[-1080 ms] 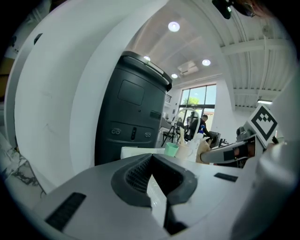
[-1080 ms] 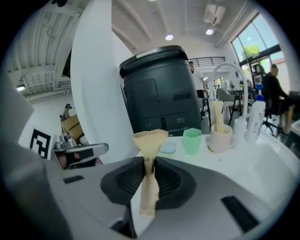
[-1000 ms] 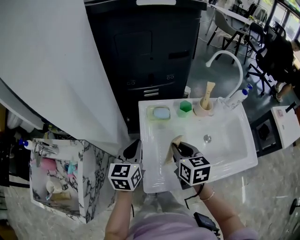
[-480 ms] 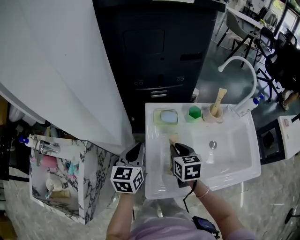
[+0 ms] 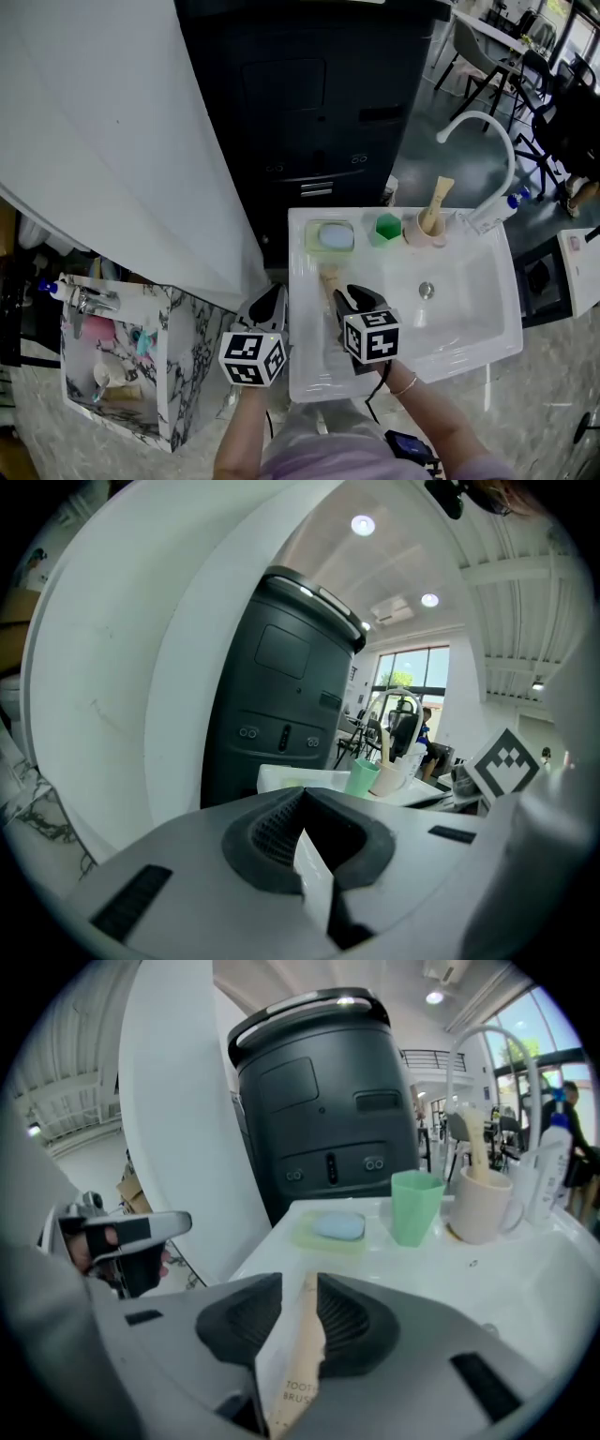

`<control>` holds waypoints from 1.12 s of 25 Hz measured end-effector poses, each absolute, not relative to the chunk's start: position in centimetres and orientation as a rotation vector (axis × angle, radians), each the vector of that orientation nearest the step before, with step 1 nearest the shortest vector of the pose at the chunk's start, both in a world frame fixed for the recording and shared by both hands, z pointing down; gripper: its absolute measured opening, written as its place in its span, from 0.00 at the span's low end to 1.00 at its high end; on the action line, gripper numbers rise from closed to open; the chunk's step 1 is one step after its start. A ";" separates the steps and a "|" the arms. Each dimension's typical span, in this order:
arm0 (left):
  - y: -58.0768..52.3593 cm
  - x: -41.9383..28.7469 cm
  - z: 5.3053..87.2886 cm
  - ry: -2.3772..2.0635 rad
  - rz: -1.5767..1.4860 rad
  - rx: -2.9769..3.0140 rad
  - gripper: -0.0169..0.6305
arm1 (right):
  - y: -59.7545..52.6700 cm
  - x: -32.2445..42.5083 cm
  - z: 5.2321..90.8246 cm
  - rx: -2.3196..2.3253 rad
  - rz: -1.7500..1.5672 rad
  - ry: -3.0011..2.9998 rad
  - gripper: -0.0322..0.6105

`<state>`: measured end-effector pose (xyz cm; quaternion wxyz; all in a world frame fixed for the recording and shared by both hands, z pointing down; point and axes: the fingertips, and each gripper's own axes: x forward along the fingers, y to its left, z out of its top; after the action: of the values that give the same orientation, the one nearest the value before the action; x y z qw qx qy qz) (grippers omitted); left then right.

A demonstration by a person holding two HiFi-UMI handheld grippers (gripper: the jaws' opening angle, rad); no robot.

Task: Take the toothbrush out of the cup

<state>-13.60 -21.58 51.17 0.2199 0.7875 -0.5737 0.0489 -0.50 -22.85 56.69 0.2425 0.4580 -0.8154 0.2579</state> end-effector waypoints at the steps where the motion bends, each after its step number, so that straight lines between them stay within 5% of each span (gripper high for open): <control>1: -21.7 -13.3 51.0 -1.583 0.134 2.186 0.03 | -23.2 0.1 55.7 1.279 0.701 -2.246 0.24; 15: -25.0 -3.2 46.9 -1.384 0.113 2.409 0.03 | -30.2 17.4 44.1 1.873 0.533 -2.178 0.29; 28: -28.7 0.7 48.6 -1.330 0.164 2.414 0.03 | -38.9 21.2 45.0 1.867 0.461 -2.092 0.34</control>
<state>0.71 -28.67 48.64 0.1893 0.8584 -0.4731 0.0585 21.23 -38.95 45.04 0.1493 0.6496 -0.7280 0.1605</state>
